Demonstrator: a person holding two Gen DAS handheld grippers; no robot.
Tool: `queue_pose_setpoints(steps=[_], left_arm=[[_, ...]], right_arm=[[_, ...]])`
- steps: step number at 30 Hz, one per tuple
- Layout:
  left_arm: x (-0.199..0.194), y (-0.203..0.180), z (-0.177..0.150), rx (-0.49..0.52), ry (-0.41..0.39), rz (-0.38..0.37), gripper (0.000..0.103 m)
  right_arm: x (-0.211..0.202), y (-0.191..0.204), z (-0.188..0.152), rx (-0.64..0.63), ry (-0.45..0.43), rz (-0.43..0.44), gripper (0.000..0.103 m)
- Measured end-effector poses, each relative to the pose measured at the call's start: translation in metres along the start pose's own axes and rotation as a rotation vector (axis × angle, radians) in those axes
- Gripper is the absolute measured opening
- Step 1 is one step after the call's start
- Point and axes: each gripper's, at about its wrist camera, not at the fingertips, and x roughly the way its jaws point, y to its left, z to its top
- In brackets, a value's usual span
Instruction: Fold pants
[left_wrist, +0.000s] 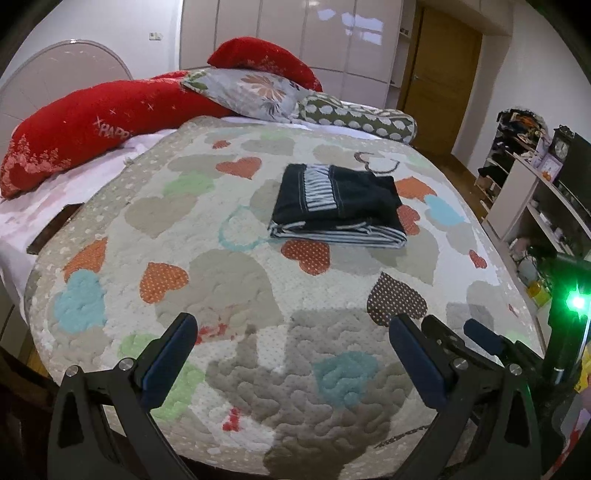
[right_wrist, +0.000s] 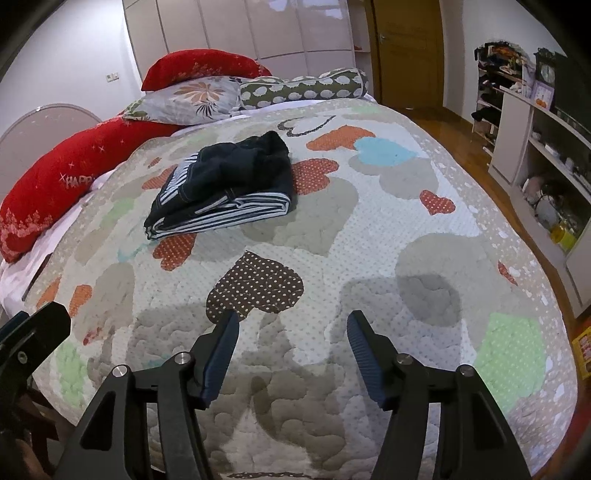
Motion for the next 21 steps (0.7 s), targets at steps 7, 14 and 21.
queue_pose_setpoints(steps=[7, 14, 21], left_arm=[[0.010, 0.005, -0.003, -0.024, 0.050, -0.001, 0.103], [0.014, 0.007, -0.006, -0.036, 0.076, 0.007, 0.103], [0.016, 0.010, -0.006, -0.043, 0.083, 0.008, 0.103]], right_arm=[[0.003, 0.000, -0.002, 0.002, 0.011, -0.015, 0.066], [0.005, 0.002, -0.004, -0.012, 0.021, -0.016, 0.067], [0.007, 0.006, -0.005, -0.023, 0.022, -0.023, 0.067]])
